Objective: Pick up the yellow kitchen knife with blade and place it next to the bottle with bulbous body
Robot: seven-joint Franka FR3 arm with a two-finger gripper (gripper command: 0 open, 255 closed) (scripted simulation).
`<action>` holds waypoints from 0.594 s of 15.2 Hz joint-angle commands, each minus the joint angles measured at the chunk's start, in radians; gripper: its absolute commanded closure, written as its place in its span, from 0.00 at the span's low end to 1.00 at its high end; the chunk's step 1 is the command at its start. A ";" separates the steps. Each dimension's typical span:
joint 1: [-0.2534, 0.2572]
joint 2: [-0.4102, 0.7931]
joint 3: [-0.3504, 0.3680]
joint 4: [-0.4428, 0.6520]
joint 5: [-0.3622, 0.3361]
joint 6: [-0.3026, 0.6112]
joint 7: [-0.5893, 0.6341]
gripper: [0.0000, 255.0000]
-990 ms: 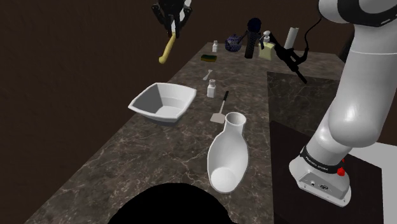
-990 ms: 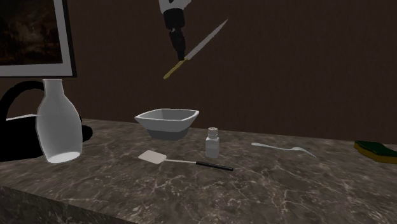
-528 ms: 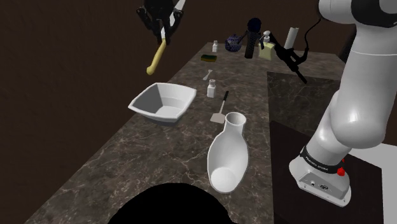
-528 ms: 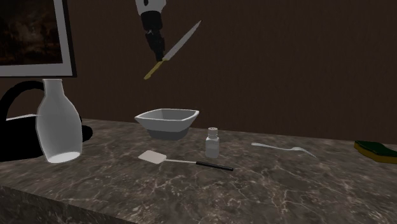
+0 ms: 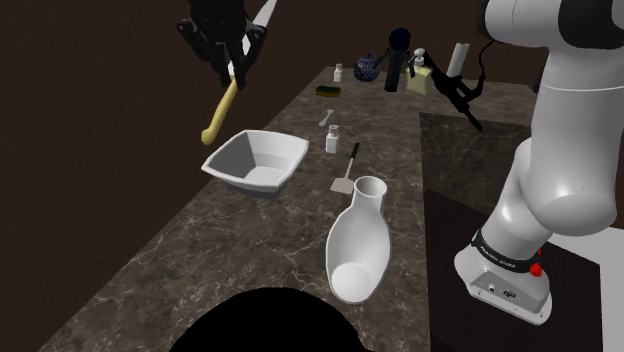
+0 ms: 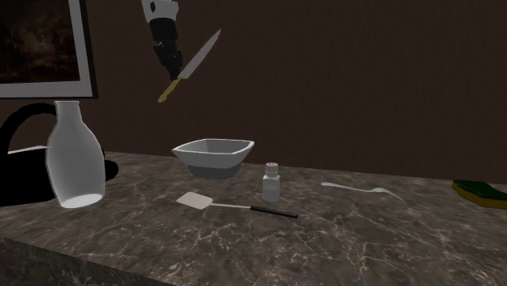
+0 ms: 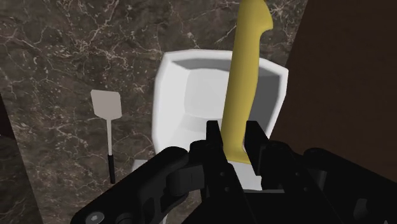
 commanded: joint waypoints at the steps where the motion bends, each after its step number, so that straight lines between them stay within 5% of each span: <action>1: 0.053 0.041 0.015 0.063 -0.027 -0.037 0.050 1.00; 9: 0.026 -0.008 0.017 -0.104 0.002 0.081 0.074 1.00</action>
